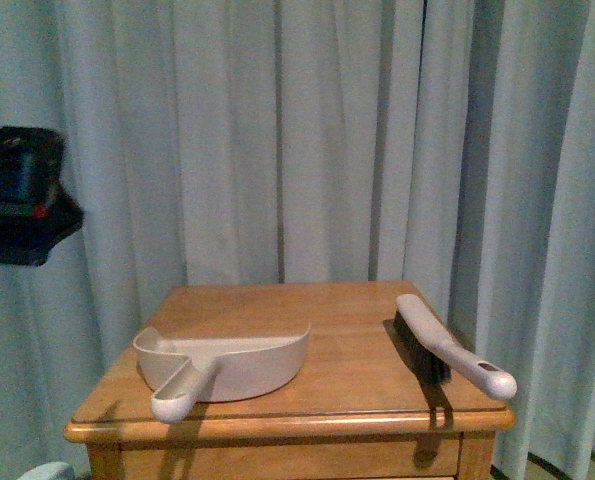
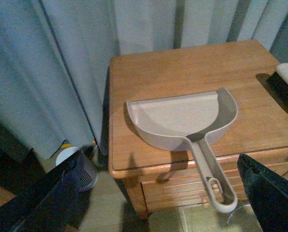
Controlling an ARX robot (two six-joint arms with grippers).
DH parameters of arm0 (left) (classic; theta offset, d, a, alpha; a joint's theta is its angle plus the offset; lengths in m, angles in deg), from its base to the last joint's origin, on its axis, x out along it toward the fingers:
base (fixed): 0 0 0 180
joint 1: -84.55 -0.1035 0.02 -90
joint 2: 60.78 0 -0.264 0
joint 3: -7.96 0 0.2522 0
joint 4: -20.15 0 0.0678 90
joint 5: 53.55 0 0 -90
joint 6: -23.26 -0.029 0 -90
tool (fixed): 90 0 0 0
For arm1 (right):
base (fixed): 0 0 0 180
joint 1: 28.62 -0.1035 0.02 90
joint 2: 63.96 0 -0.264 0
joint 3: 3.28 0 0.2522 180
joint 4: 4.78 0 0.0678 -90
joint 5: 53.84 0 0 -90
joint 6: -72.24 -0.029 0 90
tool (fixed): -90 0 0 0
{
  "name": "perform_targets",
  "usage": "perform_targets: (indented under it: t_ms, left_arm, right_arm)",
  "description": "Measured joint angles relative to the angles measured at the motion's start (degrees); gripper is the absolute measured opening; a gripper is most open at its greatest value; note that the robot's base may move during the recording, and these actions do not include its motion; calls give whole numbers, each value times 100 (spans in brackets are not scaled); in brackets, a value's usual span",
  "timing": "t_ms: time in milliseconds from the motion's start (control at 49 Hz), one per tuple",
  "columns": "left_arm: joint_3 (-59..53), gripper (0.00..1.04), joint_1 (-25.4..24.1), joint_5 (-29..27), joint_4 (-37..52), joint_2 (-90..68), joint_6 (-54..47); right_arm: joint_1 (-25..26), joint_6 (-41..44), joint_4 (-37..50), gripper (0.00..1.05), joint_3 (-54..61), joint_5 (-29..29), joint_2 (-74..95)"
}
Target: Clean up trash
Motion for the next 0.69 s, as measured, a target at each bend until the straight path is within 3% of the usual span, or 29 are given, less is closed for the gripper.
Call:
perform_targets:
  t_ms: [163, 469, 694]
  left_arm:
    - [975, 97, 535, -55, -601, -981, 155]
    - [1478, 97, 640, -511, -1255, -2245, 378]
    - [2044, 97, 999, -715, -1484, -2752, 584]
  right_arm:
    - [0, 0, 0, 97, 0, 0, 0]
    - [0, 0, 0, 97, 0, 0, 0]
    - [2, 0, 0, 97, 0, 0, 0]
